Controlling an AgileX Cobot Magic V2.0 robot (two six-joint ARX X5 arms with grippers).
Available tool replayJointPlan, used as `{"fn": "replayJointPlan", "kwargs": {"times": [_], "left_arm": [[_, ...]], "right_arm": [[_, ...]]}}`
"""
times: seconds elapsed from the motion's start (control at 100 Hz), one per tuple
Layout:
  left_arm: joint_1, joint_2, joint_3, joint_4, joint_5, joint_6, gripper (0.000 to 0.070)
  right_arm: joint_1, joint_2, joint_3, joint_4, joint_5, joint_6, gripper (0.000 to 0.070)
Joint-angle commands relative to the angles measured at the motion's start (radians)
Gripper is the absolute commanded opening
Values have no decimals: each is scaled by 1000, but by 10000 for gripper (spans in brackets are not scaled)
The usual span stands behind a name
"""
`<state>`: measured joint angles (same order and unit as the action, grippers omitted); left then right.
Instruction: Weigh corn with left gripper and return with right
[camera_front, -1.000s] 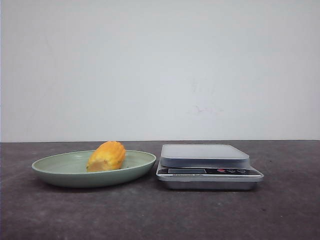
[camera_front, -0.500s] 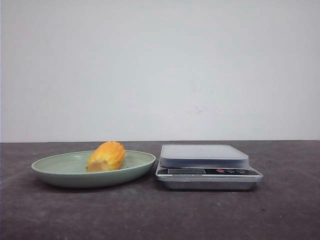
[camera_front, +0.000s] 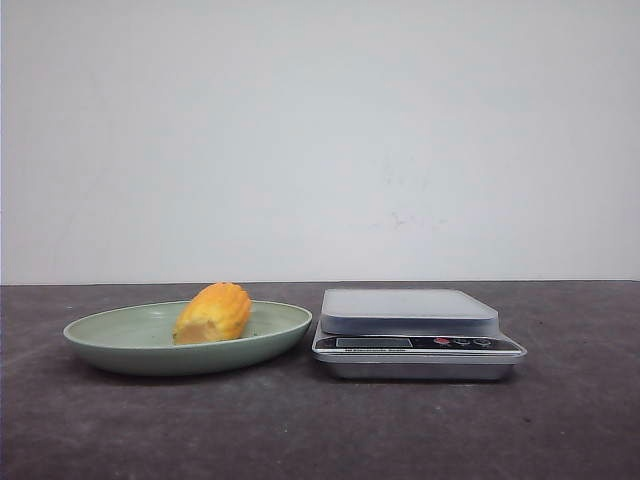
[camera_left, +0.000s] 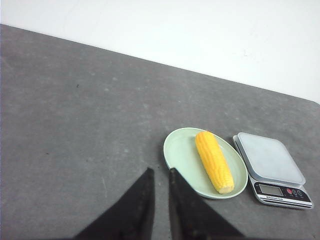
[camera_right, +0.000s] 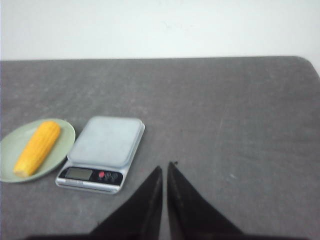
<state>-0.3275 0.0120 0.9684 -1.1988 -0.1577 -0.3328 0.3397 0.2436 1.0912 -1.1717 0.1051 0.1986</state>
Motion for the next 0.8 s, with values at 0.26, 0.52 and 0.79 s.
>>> {"fn": "replayJointPlan", "kwargs": {"times": [0.26,0.52,0.79], "left_arm": [[-1,-5,12,10,1,0,4],[-1,-5,12,10,1,0,4],[21,-6,10,18,-29,32,4]], "right_arm": [[3,2,12,21,0,11,9],[3,2,12,21,0,11,9],[3,2,12,21,0,10,9]]}}
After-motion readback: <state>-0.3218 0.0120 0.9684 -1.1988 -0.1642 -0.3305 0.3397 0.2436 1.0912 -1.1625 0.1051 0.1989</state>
